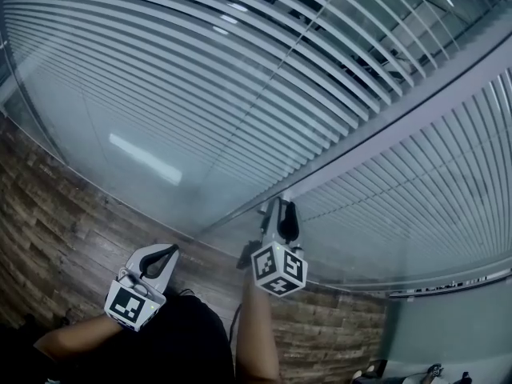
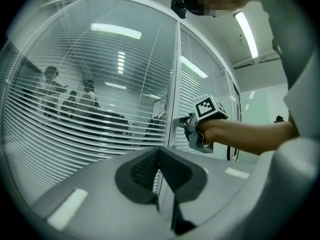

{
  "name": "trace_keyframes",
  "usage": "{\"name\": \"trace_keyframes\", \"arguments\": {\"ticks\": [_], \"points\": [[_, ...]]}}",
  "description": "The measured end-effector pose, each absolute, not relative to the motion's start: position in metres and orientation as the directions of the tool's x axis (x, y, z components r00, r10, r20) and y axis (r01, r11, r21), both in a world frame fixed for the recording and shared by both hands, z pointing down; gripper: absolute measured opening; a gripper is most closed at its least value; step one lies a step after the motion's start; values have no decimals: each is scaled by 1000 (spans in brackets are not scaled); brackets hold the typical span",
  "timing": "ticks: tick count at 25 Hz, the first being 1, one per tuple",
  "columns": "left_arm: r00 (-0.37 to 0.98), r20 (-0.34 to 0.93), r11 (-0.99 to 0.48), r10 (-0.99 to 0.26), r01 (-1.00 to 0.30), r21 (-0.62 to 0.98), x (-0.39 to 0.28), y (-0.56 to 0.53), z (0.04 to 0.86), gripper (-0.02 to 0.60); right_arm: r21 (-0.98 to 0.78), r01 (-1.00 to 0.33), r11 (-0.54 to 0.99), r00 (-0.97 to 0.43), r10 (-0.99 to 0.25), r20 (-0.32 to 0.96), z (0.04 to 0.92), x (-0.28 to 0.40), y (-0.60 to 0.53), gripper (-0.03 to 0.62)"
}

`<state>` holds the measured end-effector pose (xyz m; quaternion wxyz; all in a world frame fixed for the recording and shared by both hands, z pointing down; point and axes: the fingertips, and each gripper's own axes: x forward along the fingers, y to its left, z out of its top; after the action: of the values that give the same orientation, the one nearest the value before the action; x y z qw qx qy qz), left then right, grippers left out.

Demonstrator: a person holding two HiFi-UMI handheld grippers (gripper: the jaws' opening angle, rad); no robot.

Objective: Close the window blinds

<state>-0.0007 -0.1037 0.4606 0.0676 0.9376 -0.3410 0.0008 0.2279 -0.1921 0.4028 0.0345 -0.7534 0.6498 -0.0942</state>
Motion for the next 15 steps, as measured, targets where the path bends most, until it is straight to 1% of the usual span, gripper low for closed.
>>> {"name": "trace_keyframes", "arguments": {"ticks": [4,7,15], "points": [[756,59,-745,-652,-653,134,-7,-102,468,2,-179,-971,-160,143,-984,108,408,228,-190,135],[756,51,-744,-652,-652,147,-8,-107,464,2,-116,-976,-183,168,-978,125,407,229,-193,110],[758,62,-745,-650,-651,146,-12,-114,466,2,-31,-980,-198,192,-974,123,407,231,-196,127]]}}
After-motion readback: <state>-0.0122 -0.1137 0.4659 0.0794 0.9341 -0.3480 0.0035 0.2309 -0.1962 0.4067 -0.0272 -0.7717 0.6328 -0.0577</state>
